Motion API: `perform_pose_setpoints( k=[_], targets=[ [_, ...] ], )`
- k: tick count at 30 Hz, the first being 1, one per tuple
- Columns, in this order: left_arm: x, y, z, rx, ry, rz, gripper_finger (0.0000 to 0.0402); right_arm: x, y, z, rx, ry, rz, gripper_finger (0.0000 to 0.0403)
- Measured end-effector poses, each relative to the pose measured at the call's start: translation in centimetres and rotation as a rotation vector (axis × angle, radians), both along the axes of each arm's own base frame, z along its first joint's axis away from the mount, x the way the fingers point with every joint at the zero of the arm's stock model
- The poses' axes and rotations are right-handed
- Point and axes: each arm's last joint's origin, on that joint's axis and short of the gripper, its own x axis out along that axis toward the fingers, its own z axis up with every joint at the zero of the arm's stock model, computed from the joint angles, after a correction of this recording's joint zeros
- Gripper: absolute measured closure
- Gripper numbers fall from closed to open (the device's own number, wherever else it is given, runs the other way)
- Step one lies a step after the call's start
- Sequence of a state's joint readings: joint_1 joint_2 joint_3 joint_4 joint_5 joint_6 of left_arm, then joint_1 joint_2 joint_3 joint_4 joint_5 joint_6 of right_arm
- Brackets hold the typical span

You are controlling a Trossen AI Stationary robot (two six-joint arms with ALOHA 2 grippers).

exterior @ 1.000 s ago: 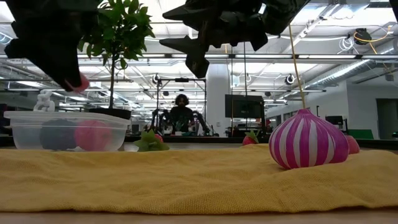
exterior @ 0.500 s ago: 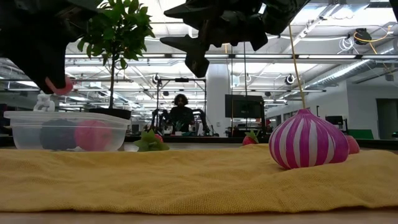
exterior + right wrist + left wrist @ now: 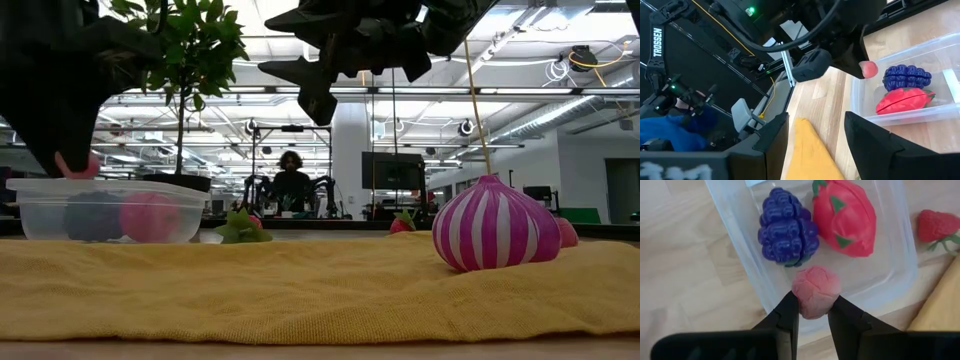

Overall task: Pick and placing Produce into tupperware
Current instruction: Put the top pink peach into the transparent bin

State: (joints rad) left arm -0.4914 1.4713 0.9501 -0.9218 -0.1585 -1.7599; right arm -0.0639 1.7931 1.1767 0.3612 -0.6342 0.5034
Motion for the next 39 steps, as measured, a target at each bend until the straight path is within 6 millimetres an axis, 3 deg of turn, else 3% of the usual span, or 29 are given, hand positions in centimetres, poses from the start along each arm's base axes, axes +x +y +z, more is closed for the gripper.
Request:
perform_pose_setpoints(
  k=[11, 39],
  targets=[
    [0.9, 0.9, -0.7, 0.023, 0.02, -0.005, 0.0323, 0.0, 0.0, 0.0, -0.003, -0.002, 0.001, 0.0218],
    [1.2, 0.4, -0.7, 0.001, -0.017, -0.034, 0.0323, 0.0, 0.0, -0.1, -0.014, -0.001, 0.005, 0.0218]
  ],
)
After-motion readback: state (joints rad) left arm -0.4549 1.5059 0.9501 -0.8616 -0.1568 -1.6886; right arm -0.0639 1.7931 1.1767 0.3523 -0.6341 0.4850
